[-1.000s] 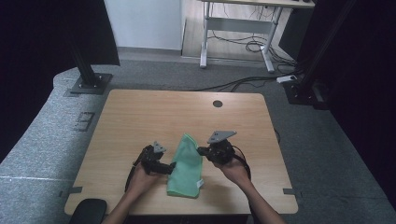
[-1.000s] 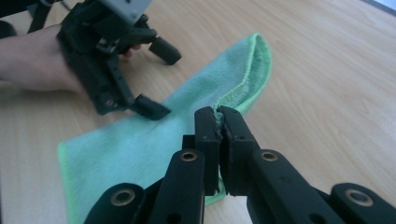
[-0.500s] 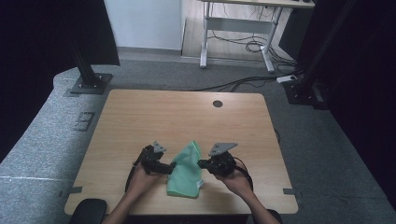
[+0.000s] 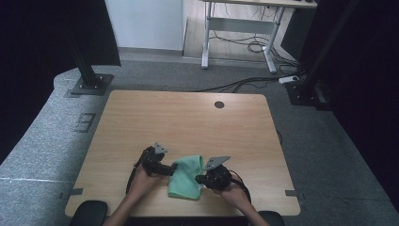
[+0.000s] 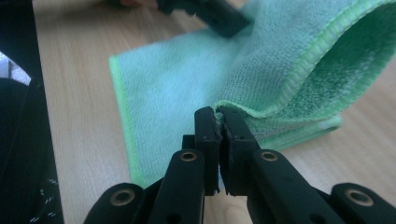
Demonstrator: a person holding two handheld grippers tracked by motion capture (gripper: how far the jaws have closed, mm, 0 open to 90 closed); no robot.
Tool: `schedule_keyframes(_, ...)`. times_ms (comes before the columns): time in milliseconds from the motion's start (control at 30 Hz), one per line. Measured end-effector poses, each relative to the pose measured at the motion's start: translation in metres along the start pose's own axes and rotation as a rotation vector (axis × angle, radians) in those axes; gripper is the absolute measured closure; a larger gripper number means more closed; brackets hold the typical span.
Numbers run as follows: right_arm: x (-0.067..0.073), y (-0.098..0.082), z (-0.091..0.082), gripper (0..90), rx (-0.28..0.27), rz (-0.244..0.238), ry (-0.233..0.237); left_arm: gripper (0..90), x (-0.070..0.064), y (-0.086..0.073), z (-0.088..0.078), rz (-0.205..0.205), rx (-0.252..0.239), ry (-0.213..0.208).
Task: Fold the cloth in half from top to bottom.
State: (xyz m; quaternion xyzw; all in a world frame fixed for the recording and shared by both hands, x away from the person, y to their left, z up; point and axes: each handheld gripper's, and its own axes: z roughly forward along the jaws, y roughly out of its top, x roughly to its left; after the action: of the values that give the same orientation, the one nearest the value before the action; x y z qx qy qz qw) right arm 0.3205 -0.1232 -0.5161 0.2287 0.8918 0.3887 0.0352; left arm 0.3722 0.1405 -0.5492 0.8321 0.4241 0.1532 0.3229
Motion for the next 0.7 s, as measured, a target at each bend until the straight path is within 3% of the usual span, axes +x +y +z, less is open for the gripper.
schedule_keyframes(267, 0.006, -0.012, 0.011, 85.5, 0.033, 0.002, 0.013, 1.4, 0.001, 0.001, 0.001, -0.003, 0.0, 0.002)
schedule_keyframes(533, 0.002, -0.011, 0.012, 86.0, 0.053, 0.0, -0.037, 1.4, 0.009, 0.008, 0.007, -0.035, 0.002, 0.027)
schedule_keyframes(700, -0.012, -0.005, 0.016, 86.0, 0.051, 0.014, -0.087, 1.2, 0.018, 0.018, 0.015, -0.054, 0.0, 0.044)
